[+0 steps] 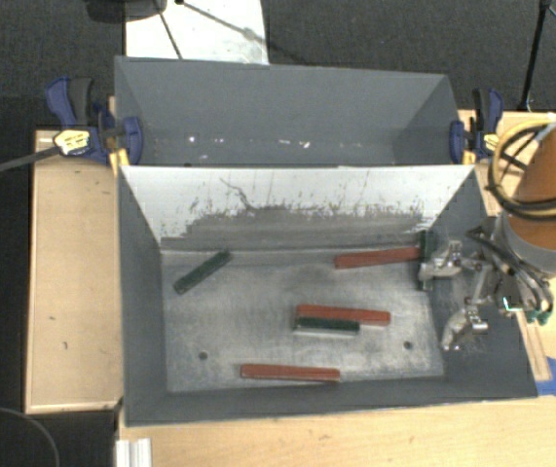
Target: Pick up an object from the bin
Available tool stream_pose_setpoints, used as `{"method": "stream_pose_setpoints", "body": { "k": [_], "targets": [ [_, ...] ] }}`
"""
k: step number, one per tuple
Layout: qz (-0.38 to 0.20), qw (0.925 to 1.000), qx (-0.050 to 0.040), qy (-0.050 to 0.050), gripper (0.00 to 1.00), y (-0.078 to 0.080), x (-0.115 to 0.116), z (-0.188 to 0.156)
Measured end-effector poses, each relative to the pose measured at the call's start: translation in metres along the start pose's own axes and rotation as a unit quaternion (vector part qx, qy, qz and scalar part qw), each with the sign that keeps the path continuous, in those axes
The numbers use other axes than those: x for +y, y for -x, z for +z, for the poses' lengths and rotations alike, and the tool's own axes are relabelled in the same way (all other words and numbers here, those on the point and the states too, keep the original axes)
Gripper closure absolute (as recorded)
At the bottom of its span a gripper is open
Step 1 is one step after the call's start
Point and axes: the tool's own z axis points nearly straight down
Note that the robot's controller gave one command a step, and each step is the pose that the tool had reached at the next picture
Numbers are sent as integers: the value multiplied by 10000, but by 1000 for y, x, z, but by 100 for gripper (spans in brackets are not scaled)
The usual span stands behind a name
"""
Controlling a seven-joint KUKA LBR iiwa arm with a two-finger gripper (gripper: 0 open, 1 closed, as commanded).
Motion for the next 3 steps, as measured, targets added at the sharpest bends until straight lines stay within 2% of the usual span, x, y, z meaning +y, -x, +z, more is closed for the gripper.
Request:
{"method": "stream_pose_setpoints", "body": {
  "k": [1, 2, 3],
  "targets": [
    [-18, 10000, -43, -8, 0, 2, 0, -4],
    [-88, 9999, -79, -14, 0, 19, 20, 49],
    [-822, 9966, -51, -11, 0, 20, 41, 107]
  ]
}}
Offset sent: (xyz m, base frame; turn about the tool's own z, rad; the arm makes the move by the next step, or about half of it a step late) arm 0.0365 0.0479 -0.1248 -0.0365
